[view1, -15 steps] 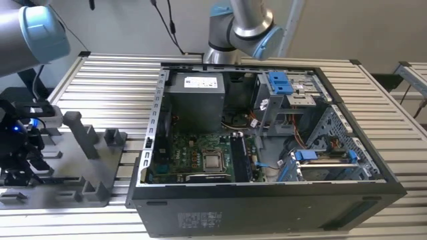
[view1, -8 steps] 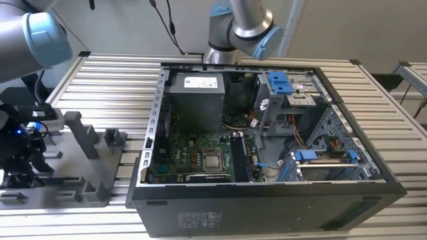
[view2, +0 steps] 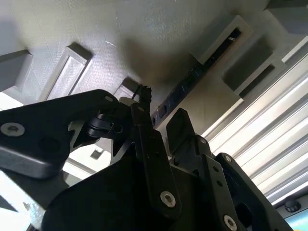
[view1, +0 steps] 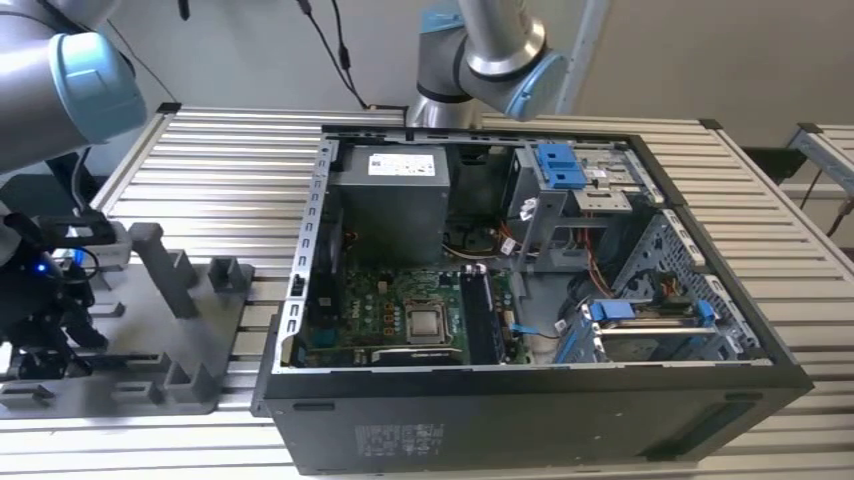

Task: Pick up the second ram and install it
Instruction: 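Pick up the second ram and move it above second insertion slot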

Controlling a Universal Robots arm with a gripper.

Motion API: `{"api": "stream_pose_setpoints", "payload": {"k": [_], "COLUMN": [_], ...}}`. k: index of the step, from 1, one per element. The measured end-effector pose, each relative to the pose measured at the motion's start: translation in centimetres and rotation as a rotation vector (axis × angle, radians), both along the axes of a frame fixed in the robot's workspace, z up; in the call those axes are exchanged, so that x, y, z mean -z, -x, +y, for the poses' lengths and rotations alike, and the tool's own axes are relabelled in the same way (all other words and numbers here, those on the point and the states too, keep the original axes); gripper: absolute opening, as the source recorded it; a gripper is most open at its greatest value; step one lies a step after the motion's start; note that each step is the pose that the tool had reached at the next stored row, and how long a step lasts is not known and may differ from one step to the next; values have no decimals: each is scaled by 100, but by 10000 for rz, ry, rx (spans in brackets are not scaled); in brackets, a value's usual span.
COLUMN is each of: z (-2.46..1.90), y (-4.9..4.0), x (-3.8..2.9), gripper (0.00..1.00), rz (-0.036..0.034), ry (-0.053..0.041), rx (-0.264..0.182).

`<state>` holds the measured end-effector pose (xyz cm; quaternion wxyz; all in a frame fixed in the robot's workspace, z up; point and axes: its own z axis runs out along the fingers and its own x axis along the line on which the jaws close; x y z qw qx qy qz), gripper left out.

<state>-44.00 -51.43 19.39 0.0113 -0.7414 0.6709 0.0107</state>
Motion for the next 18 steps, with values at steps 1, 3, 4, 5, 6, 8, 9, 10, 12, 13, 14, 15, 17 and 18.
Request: {"api": "stream_pose_setpoints", "payload": {"k": [1,3,4,5,6,8,9,10,12,13,14,15,17,18], "z": [0,0,0,0,0,0,0,0,0,0,0,0,0,0], "y": [0,0,0,0,0,0,0,0,0,0,0,0,0,0], "x": [1,3,3,3,4,5,5,6,7,7,7,8,9,9], "gripper": [42,42,42,42,42,40,33,27,27,21,21,21,19,15], "rz": [-1,-2,-2,-2,-2,-2,-2,-2,-2,-2,-2,-2,-2,-2], "ry": [0,-1,-1,-1,-1,-1,-1,-2,-1,-1,-1,0,-2,-2], "rx": [0,0,0,0,1,0,0,0,0,0,0,0,0,0]}}
